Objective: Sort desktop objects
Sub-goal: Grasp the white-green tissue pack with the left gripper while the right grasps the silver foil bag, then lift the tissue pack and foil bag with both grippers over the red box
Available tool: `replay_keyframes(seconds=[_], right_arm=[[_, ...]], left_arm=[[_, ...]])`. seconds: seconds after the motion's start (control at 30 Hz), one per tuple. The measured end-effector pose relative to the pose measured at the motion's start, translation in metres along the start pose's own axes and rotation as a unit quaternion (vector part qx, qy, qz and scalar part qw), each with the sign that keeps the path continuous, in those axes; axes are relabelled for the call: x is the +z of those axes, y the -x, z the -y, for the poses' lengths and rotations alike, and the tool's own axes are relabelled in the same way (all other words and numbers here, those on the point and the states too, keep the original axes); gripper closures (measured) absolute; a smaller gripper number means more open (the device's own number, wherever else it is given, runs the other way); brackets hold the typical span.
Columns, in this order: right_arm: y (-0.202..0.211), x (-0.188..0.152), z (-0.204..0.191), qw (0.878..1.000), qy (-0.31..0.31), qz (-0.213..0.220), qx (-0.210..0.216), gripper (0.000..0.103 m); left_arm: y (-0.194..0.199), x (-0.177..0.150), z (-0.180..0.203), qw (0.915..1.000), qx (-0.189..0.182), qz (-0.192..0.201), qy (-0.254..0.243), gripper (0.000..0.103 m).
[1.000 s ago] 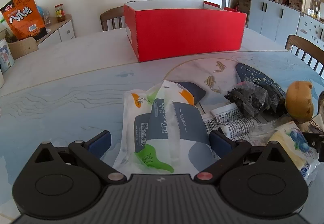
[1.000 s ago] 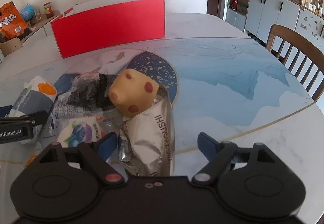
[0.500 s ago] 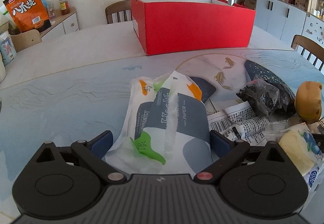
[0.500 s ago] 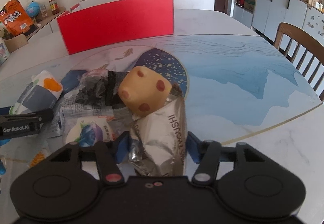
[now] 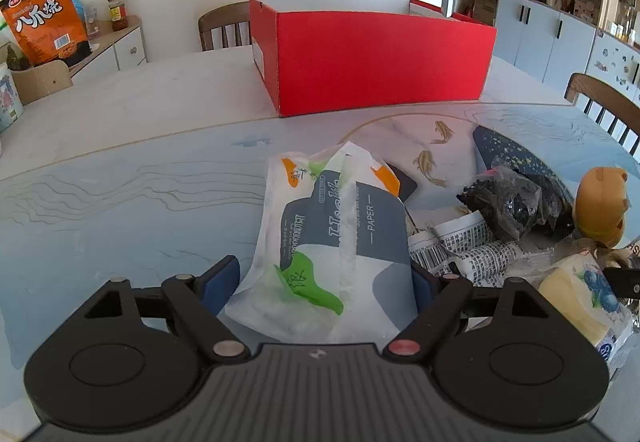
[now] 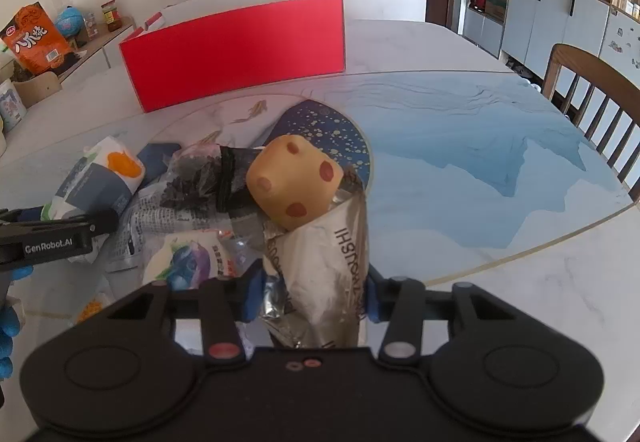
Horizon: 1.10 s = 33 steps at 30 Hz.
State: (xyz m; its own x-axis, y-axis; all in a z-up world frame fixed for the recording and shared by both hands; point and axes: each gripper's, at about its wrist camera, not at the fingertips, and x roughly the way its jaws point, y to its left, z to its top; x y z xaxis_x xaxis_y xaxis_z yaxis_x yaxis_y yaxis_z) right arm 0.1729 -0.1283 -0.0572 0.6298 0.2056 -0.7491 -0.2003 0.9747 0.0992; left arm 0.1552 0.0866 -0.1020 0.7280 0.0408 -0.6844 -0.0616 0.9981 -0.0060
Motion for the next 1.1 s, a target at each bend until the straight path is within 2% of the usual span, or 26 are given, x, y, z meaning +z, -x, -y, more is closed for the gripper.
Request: replay_keyframes(seconds=[0.7,1.1], right_arm=[[0.033,0.010,0.002,1.000,-0.010,0.020,-0.014,0.057],[0.047,0.034,-0.013,0.999,0.009,0.041,-0.020,0.057]], left_arm=[[0.031,0.021,-0.003,0.9998,0.007,0.018,-0.001,0.019],[0.053,0.053,-0.002,0.9994,-0.012,0.028,-0.019,0.019]])
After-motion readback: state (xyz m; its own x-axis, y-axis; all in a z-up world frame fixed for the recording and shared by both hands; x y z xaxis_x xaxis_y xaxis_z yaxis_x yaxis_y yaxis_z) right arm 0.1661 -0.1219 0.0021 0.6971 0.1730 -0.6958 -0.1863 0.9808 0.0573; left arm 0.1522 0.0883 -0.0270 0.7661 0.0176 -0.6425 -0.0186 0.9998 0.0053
